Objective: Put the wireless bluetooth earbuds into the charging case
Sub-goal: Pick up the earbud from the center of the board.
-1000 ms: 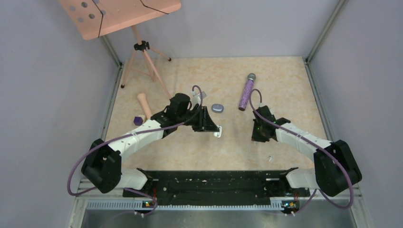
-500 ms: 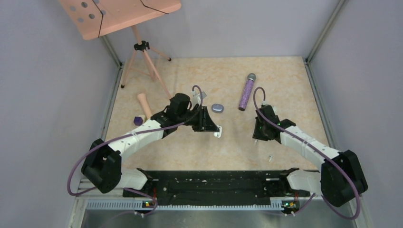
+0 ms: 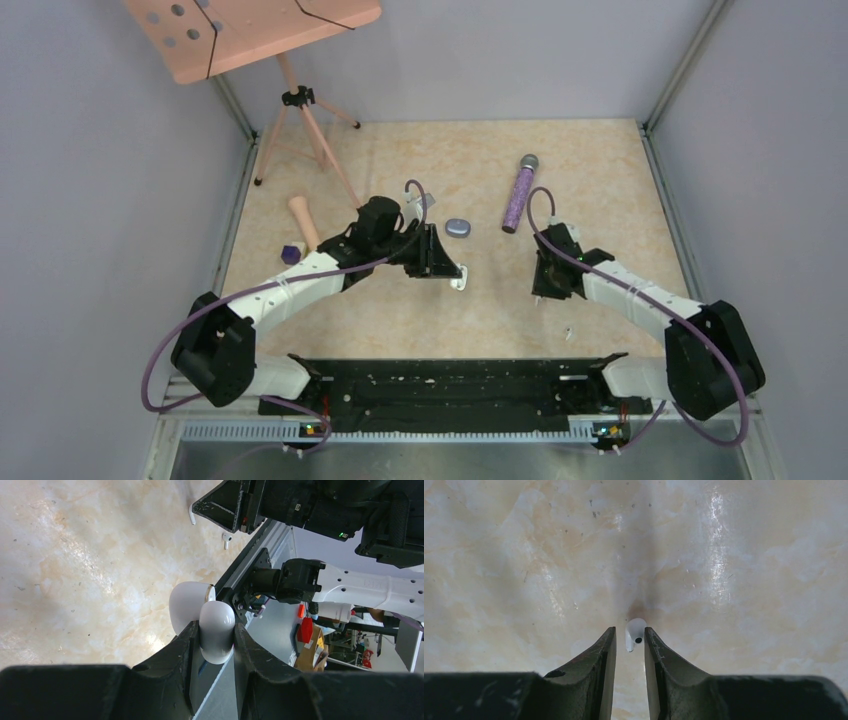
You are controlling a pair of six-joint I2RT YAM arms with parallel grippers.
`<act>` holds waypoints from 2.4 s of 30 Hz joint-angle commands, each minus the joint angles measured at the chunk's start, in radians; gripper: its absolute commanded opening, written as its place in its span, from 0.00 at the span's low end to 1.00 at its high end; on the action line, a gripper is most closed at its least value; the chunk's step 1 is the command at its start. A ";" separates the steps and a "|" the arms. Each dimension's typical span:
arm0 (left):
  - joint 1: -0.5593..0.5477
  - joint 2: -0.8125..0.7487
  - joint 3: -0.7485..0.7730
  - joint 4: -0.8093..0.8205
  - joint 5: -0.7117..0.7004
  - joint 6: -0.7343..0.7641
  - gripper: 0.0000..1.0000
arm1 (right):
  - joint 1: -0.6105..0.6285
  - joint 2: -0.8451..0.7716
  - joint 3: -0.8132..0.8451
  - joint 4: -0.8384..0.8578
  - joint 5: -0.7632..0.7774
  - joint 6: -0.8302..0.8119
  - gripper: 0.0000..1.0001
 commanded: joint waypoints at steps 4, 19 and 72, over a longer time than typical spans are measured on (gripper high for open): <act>-0.005 -0.013 0.035 0.020 0.019 0.012 0.00 | 0.005 0.036 0.004 0.038 0.016 -0.018 0.24; -0.006 -0.015 0.031 0.018 0.021 0.014 0.00 | 0.004 0.056 0.000 0.059 -0.003 -0.007 0.01; -0.021 0.017 0.061 0.011 0.029 0.016 0.00 | -0.110 -0.050 -0.079 0.005 -0.036 0.036 0.05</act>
